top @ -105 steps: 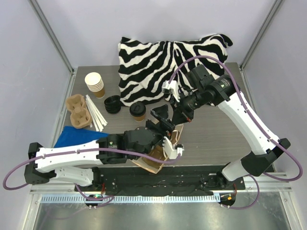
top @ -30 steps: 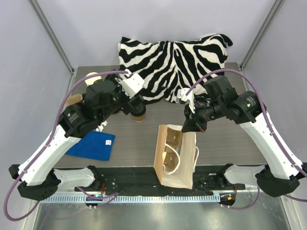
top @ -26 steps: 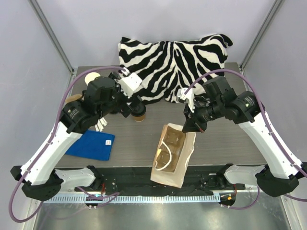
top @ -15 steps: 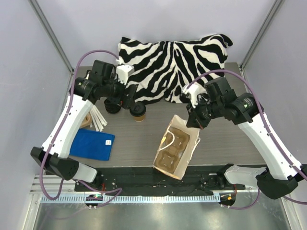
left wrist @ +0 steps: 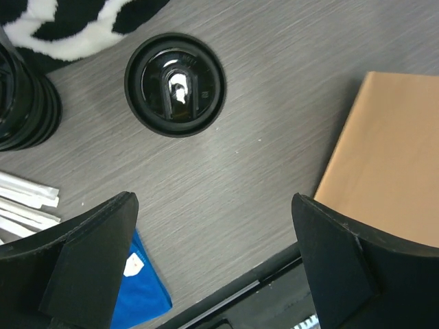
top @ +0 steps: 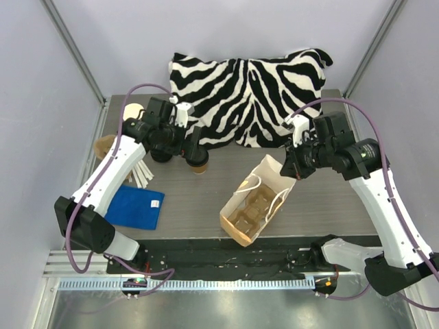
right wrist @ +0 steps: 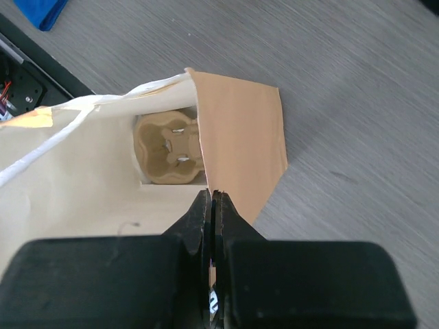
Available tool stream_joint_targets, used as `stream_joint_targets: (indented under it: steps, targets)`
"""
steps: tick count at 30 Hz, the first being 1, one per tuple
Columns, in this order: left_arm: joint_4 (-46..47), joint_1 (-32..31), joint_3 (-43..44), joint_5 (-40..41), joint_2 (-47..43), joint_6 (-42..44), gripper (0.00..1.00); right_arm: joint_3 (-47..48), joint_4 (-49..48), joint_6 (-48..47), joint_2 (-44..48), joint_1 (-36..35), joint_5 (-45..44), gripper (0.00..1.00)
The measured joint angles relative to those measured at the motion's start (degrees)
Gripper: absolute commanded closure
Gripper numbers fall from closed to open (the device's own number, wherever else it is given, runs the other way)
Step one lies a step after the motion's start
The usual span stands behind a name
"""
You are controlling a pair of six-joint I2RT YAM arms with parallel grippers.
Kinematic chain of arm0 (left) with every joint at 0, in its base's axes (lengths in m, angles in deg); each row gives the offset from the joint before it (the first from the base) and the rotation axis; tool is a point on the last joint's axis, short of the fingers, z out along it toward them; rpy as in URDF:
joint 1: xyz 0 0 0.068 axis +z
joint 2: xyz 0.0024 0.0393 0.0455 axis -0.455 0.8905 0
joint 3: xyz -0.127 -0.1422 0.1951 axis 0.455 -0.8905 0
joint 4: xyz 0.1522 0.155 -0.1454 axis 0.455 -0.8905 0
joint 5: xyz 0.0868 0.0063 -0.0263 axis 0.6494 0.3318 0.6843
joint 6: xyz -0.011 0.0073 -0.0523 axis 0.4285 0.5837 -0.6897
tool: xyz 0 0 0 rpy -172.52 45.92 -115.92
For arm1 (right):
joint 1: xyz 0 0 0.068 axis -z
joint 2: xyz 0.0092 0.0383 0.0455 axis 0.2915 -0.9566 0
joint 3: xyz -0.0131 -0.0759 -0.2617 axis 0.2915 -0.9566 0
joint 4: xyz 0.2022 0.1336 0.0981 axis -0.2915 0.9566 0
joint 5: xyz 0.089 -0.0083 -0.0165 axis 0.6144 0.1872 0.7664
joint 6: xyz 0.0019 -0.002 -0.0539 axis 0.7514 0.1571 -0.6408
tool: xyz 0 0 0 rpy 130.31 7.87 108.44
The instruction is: Pack the takeout coffee
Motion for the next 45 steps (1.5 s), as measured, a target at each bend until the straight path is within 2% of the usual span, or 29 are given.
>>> stream_joint_targets:
  steps: [6,9,15,27,31,35,45]
  targets:
    - [4.9,0.0,-4.9,2.6,0.2,-0.8,0.01,-0.8,0.7,0.0,-0.9,5.2,2.1,0.99]
    - [8.3,0.0,-7.2,3.6,0.3,-2.0,0.08,-0.9,0.5,0.0,-1.5,7.4,2.6,0.99]
    - [13.6,-2.0,-9.7,7.1,2.8,-2.6,0.15,-2.1,-0.4,0.2,-1.2,10.7,3.4,0.99]
    - [18.0,-7.1,-9.6,15.4,8.6,-2.4,0.14,-5.6,-1.1,0.2,0.0,13.0,4.5,0.99]
    - [18.0,-7.1,-8.8,18.4,10.3,-1.2,0.07,-6.1,-1.7,0.2,0.1,13.0,5.2,0.99]
    - [16.8,-7.1,-6.4,19.1,11.8,0.4,0.08,-6.2,-2.0,0.1,0.1,13.0,5.6,0.99]
    - [5.8,-7.1,5.2,15.8,15.8,4.9,0.08,-6.3,-2.2,-0.5,0.0,13.0,5.9,0.99]
